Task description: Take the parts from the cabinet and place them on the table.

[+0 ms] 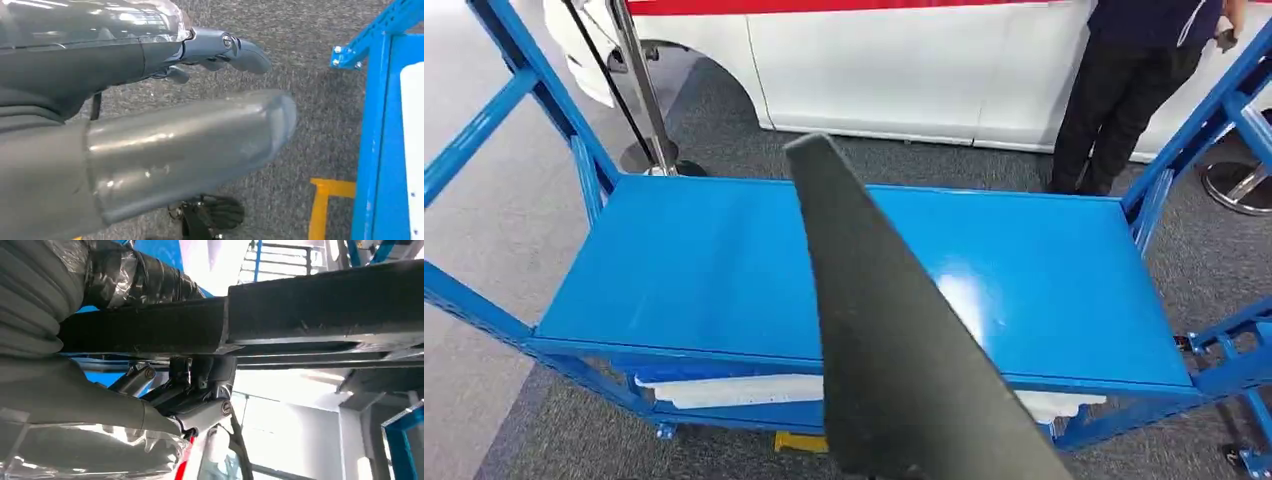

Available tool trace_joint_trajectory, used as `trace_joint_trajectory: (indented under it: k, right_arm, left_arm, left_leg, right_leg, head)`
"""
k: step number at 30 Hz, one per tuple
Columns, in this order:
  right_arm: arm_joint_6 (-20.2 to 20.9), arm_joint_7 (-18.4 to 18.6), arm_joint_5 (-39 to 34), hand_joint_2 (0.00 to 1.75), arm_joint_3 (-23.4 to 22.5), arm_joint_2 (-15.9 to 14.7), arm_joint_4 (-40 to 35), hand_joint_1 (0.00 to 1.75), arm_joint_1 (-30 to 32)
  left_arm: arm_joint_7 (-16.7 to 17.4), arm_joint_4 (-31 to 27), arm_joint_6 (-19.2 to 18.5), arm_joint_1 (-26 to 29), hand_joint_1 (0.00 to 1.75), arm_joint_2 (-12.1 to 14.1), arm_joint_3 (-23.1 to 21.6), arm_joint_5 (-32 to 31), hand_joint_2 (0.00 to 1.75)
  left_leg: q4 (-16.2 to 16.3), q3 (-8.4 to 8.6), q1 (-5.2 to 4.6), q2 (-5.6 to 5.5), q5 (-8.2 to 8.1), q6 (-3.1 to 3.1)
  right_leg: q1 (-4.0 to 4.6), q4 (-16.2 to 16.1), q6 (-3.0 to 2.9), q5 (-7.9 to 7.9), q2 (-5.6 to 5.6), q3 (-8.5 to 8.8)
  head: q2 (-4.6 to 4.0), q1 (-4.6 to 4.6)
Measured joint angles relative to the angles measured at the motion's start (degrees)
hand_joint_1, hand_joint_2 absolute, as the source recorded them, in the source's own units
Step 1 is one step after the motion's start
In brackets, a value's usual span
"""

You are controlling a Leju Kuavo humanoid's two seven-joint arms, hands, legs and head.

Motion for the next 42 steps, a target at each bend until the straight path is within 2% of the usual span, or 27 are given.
trace_joint_trajectory:
  k: [2, 4, 6, 7, 9, 11, 12, 13, 16, 17, 18, 20, 22, 23, 24, 26, 27, 28, 29, 32, 33, 35, 37, 38, 39, 41, 42]
  right_arm:
    - [-0.04, -0.13, 0.24, 1.75, 0.02, 0.0, -0.02, 1.75, 0.16]
    - [0.15, -0.35, -0.11, 1.75, 0.07, 0.0, -0.02, 1.75, 0.25]
    - [0.24, -0.44, -0.74, 1.75, 0.07, 0.0, 0.0, 1.75, 0.44]
    - [0.26, -0.44, -0.87, 1.75, 0.07, 0.0, 0.0, 1.75, 0.54]
    - [0.31, -0.59, -1.2, 1.75, 0.0, 0.0, 0.0, 1.75, 0.7]
    - [0.31, -0.7, -1.29, 1.75, -0.07, 0.0, 0.0, 1.75, 0.75]
    - [0.31, -0.72, -1.35, 1.75, -0.11, 0.0, -0.02, 1.75, 0.74]
    - [0.31, -0.77, -1.4, 1.75, -0.18, 0.0, -0.02, 1.75, 0.8]
    - [0.37, -1.09, -1.99, 1.75, -0.26, 0.0, -0.04, 1.75, 1.01]
    - [0.37, -1.14, -2.18, 1.75, -0.42, 0.0, -0.15, 1.75, 1.28]
    - [0.33, -1.33, -2.4, 1.75, -0.7, 0.0, -0.22, 1.75, 1.7]
    - [0.39, -1.55, -2.97, 1.75, -1.07, -0.04, -0.63, 1.75, 2.04]
    - [1.03, -1.95, -4.26, 1.75, -1.57, -0.04, -0.66, 1.75, 2.74]
    - [1.25, -2.16, -4.76, 1.75, -1.9, -0.04, -0.66, 1.75, 3.12]
    - [1.31, -2.27, -5.0, 1.75, -2.12, -0.04, -0.66, 1.75, 3.38]
    - [1.38, -2.4, -5.44, 1.75, -2.51, -0.04, -0.66, 1.75, 3.62]
    - [1.38, -2.47, -5.77, 1.75, -2.73, -0.04, -0.68, 1.75, 3.74]
    - [1.38, -2.49, -5.92, 1.75, -2.84, -0.02, -0.7, 1.75, 3.83]
    - [1.36, -2.58, -6.05, 1.75, -3.02, -0.02, -0.77, 1.75, 4.09]
    - [1.2, -2.89, -6.69, 1.75, -3.91, 0.07, -0.83, 1.75, 5.43]
    - [1.18, -3.02, -6.93, 1.75, -4.13, 0.09, -0.83, 1.75, 5.81]
    - [1.07, -3.5, -7.29, 1.75, -4.39, 0.15, -0.83, 1.75, 6.53]
    - [1.07, -3.69, -7.91, 1.75, -4.85, 0.15, -0.83, 1.75, 7.18]
    - [1.09, -3.72, -8.04, 1.75, -5.03, 0.15, -0.83, 1.75, 7.37]
    - [1.09, -3.74, -8.06, 1.75, -5.2, 0.15, -0.83, 1.75, 7.55]
    - [1.09, -3.74, -8.08, 1.75, -5.38, 0.15, -0.83, 1.75, 7.75]
    - [1.09, -3.76, -8.08, 1.75, -5.44, 0.15, -0.83, 1.75, 7.82]
  left_arm:
    - [0.09, 0.0, 0.02, 0.11, 0.0, 0.07, 0.22, 0.0, 0.0]
    - [0.44, 0.0, 0.07, 0.18, 0.0, -0.04, 0.28, -0.04, 0.0]
    - [0.7, 0.0, 0.13, 0.06, 0.0, -0.02, 0.48, -0.07, 0.0]
    - [0.83, 0.0, 0.13, 0.05, 0.0, -0.02, 0.55, -0.07, 0.0]
    - [1.01, 0.0, 0.13, 0.07, 0.0, -0.02, 0.57, -0.15, 0.0]
    - [1.01, 0.0, 0.13, -0.01, 0.0, -0.02, 0.57, -0.17, 0.0]
    - [1.0, 0.0, 0.13, -0.16, 0.0, 0.02, 0.59, -0.17, 0.0]
    - [1.0, -0.02, 0.13, -0.31, 0.0, 0.07, 0.59, -0.17, 0.0]
    - [1.03, -0.02, 0.13, -0.21, 0.0, 0.07, 0.7, -0.2, 0.0]
    - [1.03, -0.02, 0.13, -0.17, 0.0, 0.07, 0.79, -0.17, 0.0]
    - [1.03, -0.02, 0.13, -0.27, 0.0, 0.0, 0.94, -0.17, 0.0]
    - [1.03, -0.02, 0.0, -0.28, 0.0, -0.02, 1.09, -0.17, 0.0]
    - [1.03, -0.04, -0.07, -0.24, 0.0, -0.02, 1.24, -0.17, 0.0]
    - [1.03, -0.04, -0.07, -0.24, 0.0, -0.02, 1.4, -0.17, 0.0]
    - [1.03, -0.04, -0.09, -0.23, 0.0, -0.02, 1.51, -0.2, 0.0]
    - [1.05, -0.04, -0.15, -0.21, 0.0, -0.04, 1.62, -0.2, 0.0]
    - [1.05, -0.04, -0.15, -0.3, 0.0, -0.11, 1.68, -0.2, 0.0]
    - [1.05, -0.04, -0.15, -0.24, 0.0, -0.17, 1.77, -0.2, 0.0]
    - [1.09, -0.07, -0.15, -0.23, 0.0, -0.26, 1.95, -0.17, 0.0]
    - [1.29, -0.13, -0.11, -0.06, 0.0, -0.28, 2.3, -0.11, 0.0]
    - [1.42, -0.17, -0.11, -0.11, 0.0, -0.28, 2.49, -0.07, 0.0]
    - [1.59, -0.17, -0.17, 0.07, 0.0, -0.42, 2.56, 0.04, 0.0]
    - [1.73, -0.2, -0.2, -0.01, 0.0, -0.39, 2.73, 0.04, 0.0]
    - [1.75, -0.2, -0.22, 0.0, 0.0, -0.42, 2.86, 0.04, 0.0]
    - [1.81, -0.2, -0.22, 0.0, 0.0, -0.4, 2.95, 0.04, 0.0]
    - [1.88, -0.24, -0.22, -0.01, 0.0, -0.39, 2.99, 0.04, 0.0]
    - [1.88, -0.35, -0.22, -0.08, 0.0, -0.39, 2.99, 0.04, 0.0]
  left_leg:
    - [0.03, -0.37, 0.2, -0.14, 0.26, -0.7]
    - [4.34, -2.21, 0.36, -0.13, -5.81, -1.21]
    - [12.73, -4.2, 0.42, -0.14, -11.72, -1.69]
    - [15.92, -4.6, 0.42, -0.14, -12.76, -1.82]
    - [15.85, -2.24, 0.42, -0.13, -10.49, -1.79]
    - [7.4, 4.42, 0.42, -0.14, -6.98, -1.38]
    - [1.71, 8.48, 0.36, -0.21, -7.56, -0.97]
    - [-1.95, 10.57, -0.05, -0.24, -8.78, -0.71]
    - [-1.52, 9.44, -0.38, -0.38, -7.97, 0.13]
    - [-2.25, 9.17, -0.11, -0.28, -7.08, 0.81]
    - [-2.51, 8.81, 0.13, 0.23, -6.26, 1.31]
    - [-2.43, 7.31, 0.04, 0.32, -5.21, 2.3]
    - [-2.19, 5.7, -0.09, 0.5, -4.09, 2.37]
    - [-1.95, 4.84, -0.09, 0.52, -3.57, 2.26]
    - [-1.65, 3.85, -0.09, 0.52, -3.09, 2.13]
    - [-0.79, 2.08, -0.08, 0.53, -2.31, 1.78]
    - [-0.22, 1.52, -0.08, 0.51, -2.05, 1.56]
    - [0.15, 0.96, -0.4, 0.44, -1.84, 1.27]
    - [0.27, 0.86, -0.36, 0.45, -1.48, 0.91]
    - [-0.11, 0.6, -0.42, 0.39, -0.07, -0.28]
    - [0.62, 0.3, -0.05, 0.24, -1.37, -0.54]
    - [5.77, -1.59, 0.12, 0.21, -8.1, -1.1]
    - [14.1, -3.25, 0.19, 0.21, -13.24, -1.6]
    - [16.59, -3.33, 0.21, 0.22, -13.14, -1.74]
    - [16.86, -2.39, 0.28, 0.22, -11.37, -1.82]
    - [11.04, 2.64, 0.43, 0.22, -7.04, -1.8]
    - [5.73, 6.52, 0.51, 0.21, -6.48, -1.67]
  right_leg:
    - [-0.47, -0.6, -1.18, 1.22, -0.26, -0.72]
    - [-0.43, -0.56, -2.09, 2.31, -0.46, -2.07]
    - [-0.25, -0.4, -2.16, 3.44, -0.56, -3.57]
    - [-0.21, -0.21, -2.11, 3.95, -0.59, -4.44]
    - [-0.21, 0.2, -1.92, 4.89, -0.66, -6.1]
    - [-0.21, 0.64, -1.59, 5.67, -0.64, -7.43]
    - [-0.21, 0.93, -1.33, 6.02, -0.65, -7.74]
    - [0.08, 1.06, -0.94, 6.29, -0.64, -8.14]
    - [-0.25, 0.57, 0.21, 7.73, -0.72, -8.02]
    - [0.05, 0.37, 0.79, 8.17, -0.6, -8.12]
    - [-0.3, 1.44, 0.91, 6.27, -0.38, -8.66]
    - [-0.33, 7.53, 1.07, -0.39, -0.35, -10.58]
    - [-0.37, 15.42, 1.36, -4.86, -0.36, -12.26]
    - [-0.38, 17.18, 1.47, -4.65, -0.37, -12.08]
    - [-0.4, 16.77, 1.51, -2.92, -0.38, -10.84]
    - [-0.42, 9.96, 1.25, 1.25, -0.39, -5.26]
    - [-0.37, 4.75, 0.94, 1.51, -0.37, -1.44]
    - [-0.05, 0.48, 0.56, -0.42, -0.37, 1.08]
    - [0.07, -0.62, 0.2, -0.84, -0.32, 1.56]
    - [0.02, -0.87, -1.06, 0.35, -0.4, 0.61]
    - [-0.31, -1.06, -1.55, 1.09, -0.83, 0.11]
    - [-0.28, -1.03, -2.38, 2.21, -0.82, -1.41]
    - [-0.22, -0.9, -2.33, 3.5, -0.92, -3.11]
    - [-0.23, -0.7, -2.24, 4.12, -0.93, -4.05]
    - [-0.27, -0.41, -2.09, 4.67, -0.93, -5.08]
    - [-0.35, 0.3, -1.73, 5.48, -0.93, -6.88]
    - [-0.35, 0.67, -1.49, 5.87, -0.92, -7.57]
  head:
    - [0.0, 0.02]
    - [0.0, 0.0]
    - [0.0, 0.0]
    - [0.0, -0.02]
    - [0.0, -0.02]
    - [0.0, -0.02]
    - [0.0, -0.02]
    - [0.0, -0.02]
    - [0.0, 0.0]
    - [0.0, 0.04]
    - [0.0, 0.02]
    - [0.0, 0.02]
    - [0.0, 0.04]
    - [0.0, 0.02]
    - [0.0, 0.04]
    - [0.0, 0.02]
    - [0.0, 0.02]
    - [0.0, 0.06]
    - [0.0, -0.04]
    - [0.0, 0.0]
    - [0.0, 0.02]
    - [0.0, -0.04]
    - [0.0, -0.04]
    - [0.0, -0.02]
    - [0.0, -0.04]
    - [0.0, -0.04]
    - [0.0, -0.04]
